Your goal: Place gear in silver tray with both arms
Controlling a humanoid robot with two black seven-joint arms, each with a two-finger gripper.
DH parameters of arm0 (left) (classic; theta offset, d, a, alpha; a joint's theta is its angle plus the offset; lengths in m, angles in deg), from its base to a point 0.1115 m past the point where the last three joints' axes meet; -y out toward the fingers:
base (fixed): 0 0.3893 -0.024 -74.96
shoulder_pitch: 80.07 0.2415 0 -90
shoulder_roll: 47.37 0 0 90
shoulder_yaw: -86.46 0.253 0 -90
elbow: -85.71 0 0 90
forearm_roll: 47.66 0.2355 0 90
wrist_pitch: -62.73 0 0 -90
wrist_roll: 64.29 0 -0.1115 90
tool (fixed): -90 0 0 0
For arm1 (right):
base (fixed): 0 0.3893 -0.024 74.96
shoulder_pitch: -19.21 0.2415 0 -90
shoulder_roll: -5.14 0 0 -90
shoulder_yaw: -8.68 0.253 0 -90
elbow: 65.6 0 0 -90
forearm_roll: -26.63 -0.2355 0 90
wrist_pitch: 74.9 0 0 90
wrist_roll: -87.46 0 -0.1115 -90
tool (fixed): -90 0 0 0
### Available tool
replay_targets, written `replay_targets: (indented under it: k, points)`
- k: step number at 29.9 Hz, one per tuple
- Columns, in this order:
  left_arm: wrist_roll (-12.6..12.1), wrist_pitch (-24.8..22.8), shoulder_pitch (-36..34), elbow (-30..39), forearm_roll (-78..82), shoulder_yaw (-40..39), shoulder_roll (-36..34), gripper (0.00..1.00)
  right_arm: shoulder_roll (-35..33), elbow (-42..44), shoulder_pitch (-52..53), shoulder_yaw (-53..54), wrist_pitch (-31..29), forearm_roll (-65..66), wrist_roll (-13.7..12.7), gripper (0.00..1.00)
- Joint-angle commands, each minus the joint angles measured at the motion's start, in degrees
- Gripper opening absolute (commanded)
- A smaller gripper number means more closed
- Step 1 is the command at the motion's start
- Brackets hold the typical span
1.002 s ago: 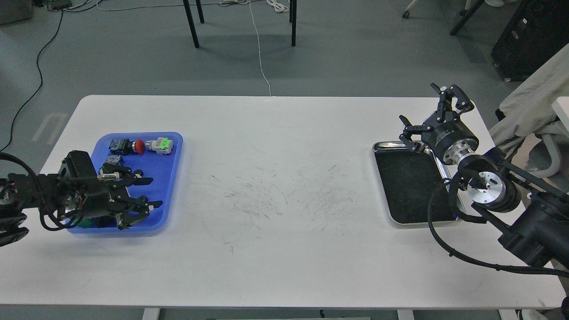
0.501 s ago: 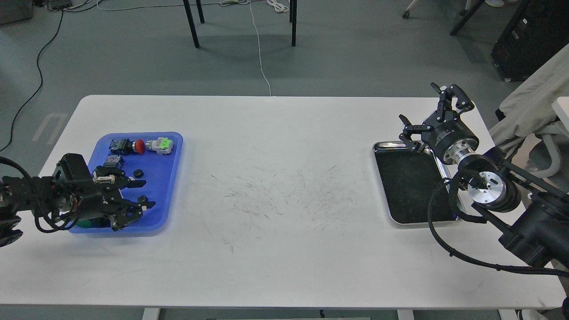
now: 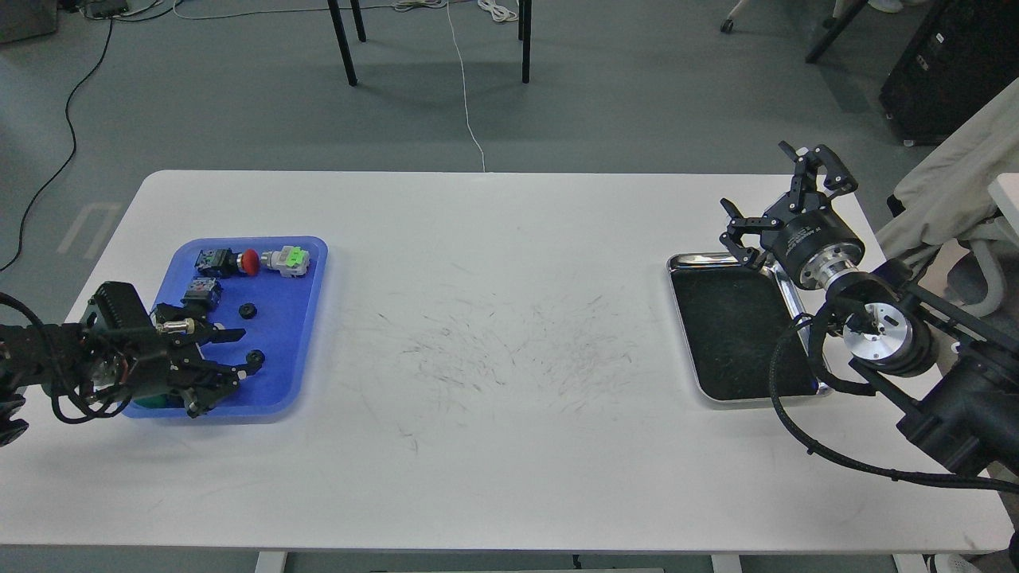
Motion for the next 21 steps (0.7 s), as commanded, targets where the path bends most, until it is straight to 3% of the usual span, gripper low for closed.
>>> replay_targets:
  k: [1,7,11,21]
  points:
    - [0.0,0.0,0.43,-1.06,-0.4,0.01,1.55,0.5,-0.11,0.0,0.0,-0.04,0.0,0.04,-0.03,0.99]
    - [0.0,0.0,0.61,-0.98,-0.58,-0.07,1.81,0.48,-0.11,0.09,0.0,-0.04,0.0,0.04,-0.03,0.99]
    - [0.0,0.0,0.95,-0.98,-0.75,0.1,1.81,0.36,-0.11,0.18,0.0,-0.12,0.0,0.04,-0.03,0.99]
    - [0.0,0.0,1.48,-1.06,-0.75,0.1,1.81,0.29,-0.11,0.09,-0.35,-0.3,-0.08,0.04,-0.03,0.99]
